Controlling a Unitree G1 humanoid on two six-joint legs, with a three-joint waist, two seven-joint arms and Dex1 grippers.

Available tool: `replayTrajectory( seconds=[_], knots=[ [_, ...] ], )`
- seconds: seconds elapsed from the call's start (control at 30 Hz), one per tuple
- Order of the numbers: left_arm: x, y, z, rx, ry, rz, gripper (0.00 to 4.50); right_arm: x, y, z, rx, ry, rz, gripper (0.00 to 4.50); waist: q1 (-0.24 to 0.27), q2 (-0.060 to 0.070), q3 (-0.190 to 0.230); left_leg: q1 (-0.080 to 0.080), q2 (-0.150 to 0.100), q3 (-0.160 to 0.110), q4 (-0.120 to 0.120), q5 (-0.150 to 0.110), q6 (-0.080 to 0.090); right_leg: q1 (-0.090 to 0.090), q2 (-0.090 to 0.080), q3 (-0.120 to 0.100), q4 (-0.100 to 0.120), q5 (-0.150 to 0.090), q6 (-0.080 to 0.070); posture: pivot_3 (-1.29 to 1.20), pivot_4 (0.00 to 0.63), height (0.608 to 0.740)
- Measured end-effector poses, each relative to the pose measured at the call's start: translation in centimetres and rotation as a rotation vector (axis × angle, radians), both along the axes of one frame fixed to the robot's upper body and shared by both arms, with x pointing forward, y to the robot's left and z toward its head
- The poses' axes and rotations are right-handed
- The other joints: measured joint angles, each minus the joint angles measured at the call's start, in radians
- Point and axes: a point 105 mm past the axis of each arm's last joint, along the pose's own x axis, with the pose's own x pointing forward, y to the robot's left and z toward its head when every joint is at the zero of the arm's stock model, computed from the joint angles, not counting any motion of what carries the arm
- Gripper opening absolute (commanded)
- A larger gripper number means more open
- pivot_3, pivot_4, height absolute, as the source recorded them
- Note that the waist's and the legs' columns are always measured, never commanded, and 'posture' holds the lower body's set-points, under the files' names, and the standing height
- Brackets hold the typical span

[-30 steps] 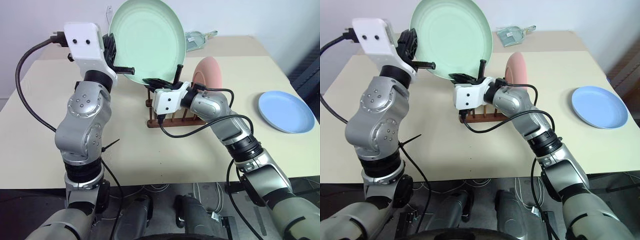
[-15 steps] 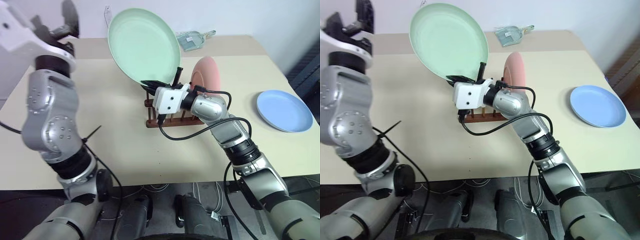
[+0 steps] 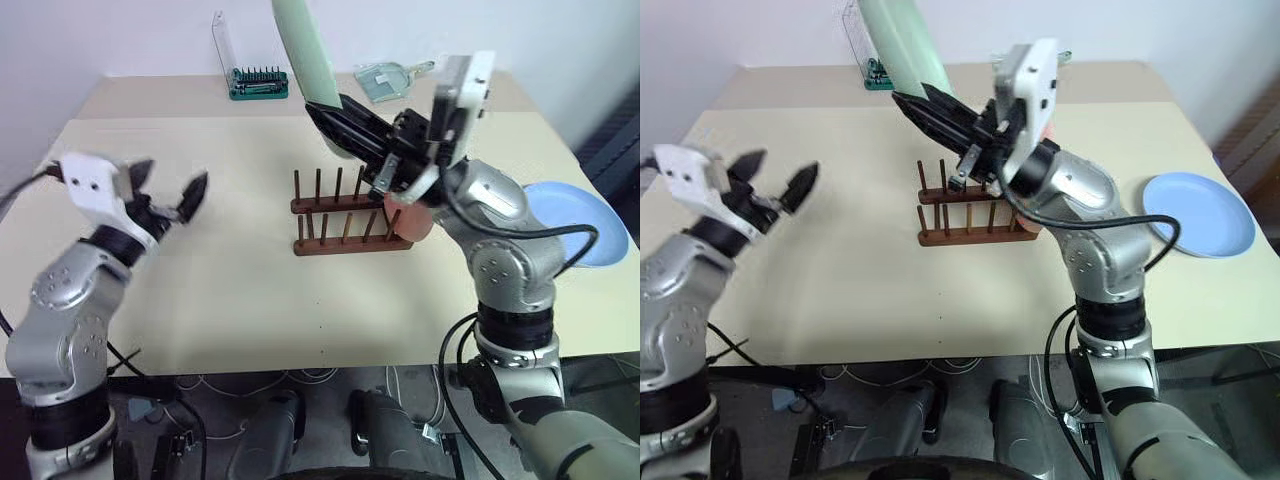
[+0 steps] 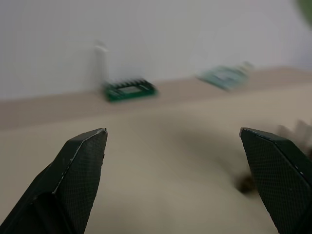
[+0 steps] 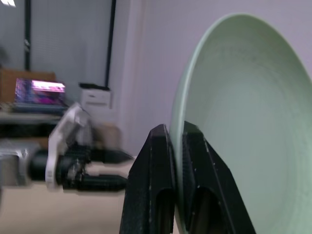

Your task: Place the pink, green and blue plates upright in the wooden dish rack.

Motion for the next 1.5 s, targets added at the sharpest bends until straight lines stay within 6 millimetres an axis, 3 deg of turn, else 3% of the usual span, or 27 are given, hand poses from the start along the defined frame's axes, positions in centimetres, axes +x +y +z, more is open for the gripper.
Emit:
replayTrajectory(
  seconds=[0.2, 0.3, 0.6, 1.17, 1.3, 1.5],
  knots=[
    [-2.5, -3.4, -3.6, 0.06, 0.144, -0.256, 4.48, 0.3, -1.5, -0.5, 0.1, 0.196, 0.001, 0.0, -0.002, 0.003, 0.0, 0.0, 0.002, 0.001, -0.001, 0.0, 0.0, -0.001, 0.001, 0.0, 0.0, -0.001, -0.003, 0.0, 0.15, 0.74],
    [-3.0, -4.6, -4.3, 0.057, 0.174, -0.331, 4.48, 0.5, -1.9, -0.9, 0.128, 0.254, -0.015, 0.0, -0.001, 0.003, 0.0, 0.0, 0.002, 0.001, -0.002, 0.001, 0.001, -0.001, 0.001, 0.0, -0.001, -0.001, -0.003, 0.0, 0.15, 0.74],
    [-4.0, -6.4, -4.5, 0.049, 0.182, -0.435, 4.48, 1.7, -2.7, -2.4, 0.191, 0.405, -0.058, 0.0, -0.001, 0.003, 0.0, 0.0, 0.002, 0.001, -0.005, 0.001, 0.002, 0.0, 0.001, 0.0, -0.007, -0.001, -0.004, 0.0, 0.15, 0.74],
    [-4.1, -6.8, -4.6, 0.034, 0.19, -0.445, 4.48, 3.3, -4.0, -4.6, 0.245, 0.549, -0.137, 0.0, 0.0, 0.003, 0.0, 0.0, 0.003, 0.002, -0.009, 0.002, 0.003, 0.0, 0.001, 0.0, -0.011, -0.001, -0.004, 0.0, 0.15, 0.74],
    [-4.1, -6.9, -4.6, 0.035, 0.187, -0.45, 4.5, 3.3, -4.0, -4.7, 0.249, 0.558, -0.142, 1.35, -0.001, 0.003, 0.0, 0.0, 0.003, 0.002, -0.01, 0.002, 0.003, 0.0, 0.001, 0.0, -0.011, -0.001, -0.004, 0.0, 0.15, 0.74],
    [-4.1, -6.9, -4.5, 0.035, 0.186, -0.45, 4.5, 3.4, -4.0, -4.7, 0.25, 0.561, -0.148, 4.33, 0.0, 0.003, 0.0, 0.0, 0.003, 0.002, -0.01, 0.002, 0.003, 0.0, 0.001, 0.0, -0.011, -0.001, -0.004, 0.0, 0.15, 0.74]
  ],
)
